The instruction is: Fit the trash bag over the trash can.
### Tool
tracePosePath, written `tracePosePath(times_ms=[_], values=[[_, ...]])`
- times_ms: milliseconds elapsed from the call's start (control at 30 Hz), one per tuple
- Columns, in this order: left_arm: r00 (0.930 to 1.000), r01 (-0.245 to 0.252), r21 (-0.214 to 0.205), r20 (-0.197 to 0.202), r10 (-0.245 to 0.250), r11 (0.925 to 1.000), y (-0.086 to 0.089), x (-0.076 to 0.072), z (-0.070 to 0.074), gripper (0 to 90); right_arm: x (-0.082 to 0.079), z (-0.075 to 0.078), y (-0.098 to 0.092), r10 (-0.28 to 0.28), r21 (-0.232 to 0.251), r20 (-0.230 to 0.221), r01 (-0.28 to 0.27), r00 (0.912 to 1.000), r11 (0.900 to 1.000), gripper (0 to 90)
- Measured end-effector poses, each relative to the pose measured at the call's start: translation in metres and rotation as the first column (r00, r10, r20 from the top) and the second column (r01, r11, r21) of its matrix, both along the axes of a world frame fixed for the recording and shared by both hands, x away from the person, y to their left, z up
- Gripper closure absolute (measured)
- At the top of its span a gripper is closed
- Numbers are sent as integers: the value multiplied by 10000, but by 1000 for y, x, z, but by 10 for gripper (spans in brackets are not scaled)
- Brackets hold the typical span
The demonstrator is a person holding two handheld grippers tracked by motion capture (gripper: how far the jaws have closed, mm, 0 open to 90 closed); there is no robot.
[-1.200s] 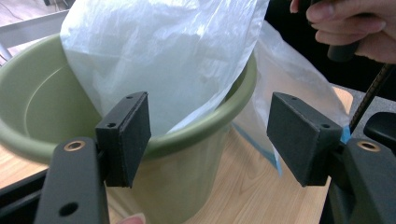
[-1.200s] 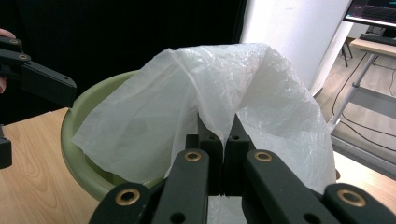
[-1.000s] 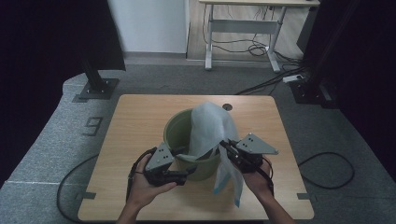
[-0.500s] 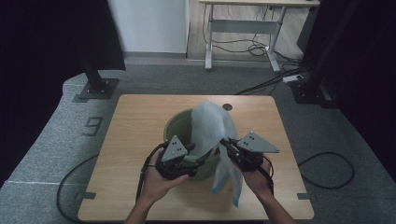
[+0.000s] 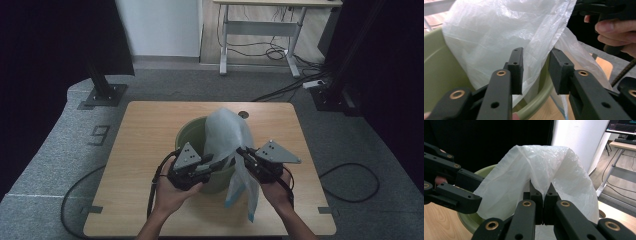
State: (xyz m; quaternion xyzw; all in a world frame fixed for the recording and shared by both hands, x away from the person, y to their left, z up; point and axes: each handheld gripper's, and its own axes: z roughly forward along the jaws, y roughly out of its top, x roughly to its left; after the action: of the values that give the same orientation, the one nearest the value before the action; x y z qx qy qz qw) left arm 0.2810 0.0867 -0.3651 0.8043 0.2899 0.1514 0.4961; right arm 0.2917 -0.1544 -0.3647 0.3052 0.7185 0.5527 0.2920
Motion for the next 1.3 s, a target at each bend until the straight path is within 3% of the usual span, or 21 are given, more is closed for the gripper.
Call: tracePosePath(times_ms=[133, 167, 200, 300, 400, 533, 567, 667, 867, 933, 1067, 1100, 1300], values=[[9995, 251, -26, 176, -250, 9997, -1, -3, -1, 604, 1, 0, -1, -29, 2, -10, 29, 10000, 10000, 879], [9994, 232, -30, 242, -231, 9997, -2, -4, -1, 518, 2, 1, -1, -47, 16, -33, 47, 10000, 10000, 879], [9994, 214, -33, 264, -213, 9998, -2, -5, -1, 518, 2, 1, -1, -47, 16, -33, 47, 10000, 10000, 879], [9994, 178, 8, 291, -178, 9998, -4, -5, -1, 398, 4, 2, -1, -103, 12, -51, 103, 9999, 9999, 879], [9997, -36, 109, 259, 33, 9999, -5, -3, -1, 391, 4, 4, -1, -92, 38, -41, 92, 9999, 10000, 879], [9995, -289, 186, 158, 286, 9994, -7, 0, 0, 504, 3, 4, 0, -25, 34, -21, 25, 10000, 10000, 879], [9993, -359, 196, 66, 358, 9992, -8, 1, 1, 566, 3, 3, 1, 2, 31, -22, -2, 10000, 10000, 879], [9987, -502, 117, -90, 503, 9987, -8, 3, 3, 618, 2, 2, 0, 15, 19, -44, -15, 10000, 10000, 879], [9988, -268, -120, -417, 262, 9996, -3, 11, 8, 803, -1, -1, -3, 141, -18, -119, -141, 9998, 9999, 858], [9989, -220, -28, -404, 218, 9998, -1, 15, 10, 846, -3, -2, -5, 272, 50, -137, -271, 9995, 9996, 811], [9988, -322, 85, -364, 325, 9994, 3, 20, 13, 897, -13, -12, -11, 319, 539, 8, -319, 9995, 9980, 571], [9987, -368, 90, -361, 371, 9993, 5, 21, 14, 899, -22, -21, -13, 258, 652, 73, -262, 9996, 9975, 492], [9969, -610, -44, -494, 607, 9981, 12, 24, 10, 899, -37, -44, -25, 302, 961, 17, -302, 9995, 9949, 420]])
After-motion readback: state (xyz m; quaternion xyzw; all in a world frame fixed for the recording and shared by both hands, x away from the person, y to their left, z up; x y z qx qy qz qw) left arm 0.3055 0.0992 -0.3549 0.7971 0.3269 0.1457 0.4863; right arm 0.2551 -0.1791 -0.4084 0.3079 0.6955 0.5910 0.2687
